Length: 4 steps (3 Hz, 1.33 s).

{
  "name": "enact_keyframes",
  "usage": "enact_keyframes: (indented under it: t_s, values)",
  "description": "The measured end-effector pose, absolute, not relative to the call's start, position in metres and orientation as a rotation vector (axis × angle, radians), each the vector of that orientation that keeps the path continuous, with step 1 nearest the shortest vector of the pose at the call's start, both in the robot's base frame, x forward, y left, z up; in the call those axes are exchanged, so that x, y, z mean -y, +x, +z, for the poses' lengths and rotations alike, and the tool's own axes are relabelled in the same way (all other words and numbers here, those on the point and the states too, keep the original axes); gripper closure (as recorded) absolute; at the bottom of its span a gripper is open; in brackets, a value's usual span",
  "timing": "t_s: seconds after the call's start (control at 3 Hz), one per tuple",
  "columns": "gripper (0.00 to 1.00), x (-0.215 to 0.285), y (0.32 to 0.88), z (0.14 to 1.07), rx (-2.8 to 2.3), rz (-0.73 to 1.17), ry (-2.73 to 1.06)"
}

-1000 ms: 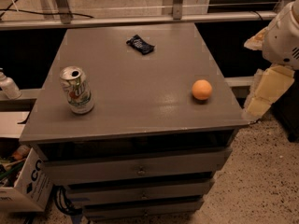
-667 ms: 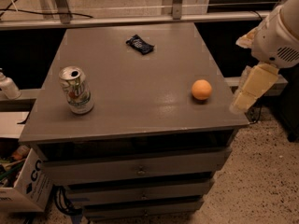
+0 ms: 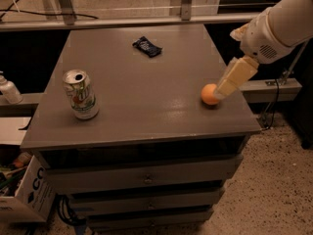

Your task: Move rxbar blueberry near 7up can

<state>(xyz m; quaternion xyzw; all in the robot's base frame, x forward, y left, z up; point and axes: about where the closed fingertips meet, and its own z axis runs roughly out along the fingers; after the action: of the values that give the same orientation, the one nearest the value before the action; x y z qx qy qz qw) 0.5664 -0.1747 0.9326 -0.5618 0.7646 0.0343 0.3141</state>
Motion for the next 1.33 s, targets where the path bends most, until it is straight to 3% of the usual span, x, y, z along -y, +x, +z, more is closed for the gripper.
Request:
enact_keyframes:
  t_s: [0.33, 1.33]
  values:
    - [0.0, 0.165, 0.608, 0.923, -1.97, 0.167, -1.375]
    - [0.0, 0.157, 0.625, 0.919, -1.939, 0.208, -1.27]
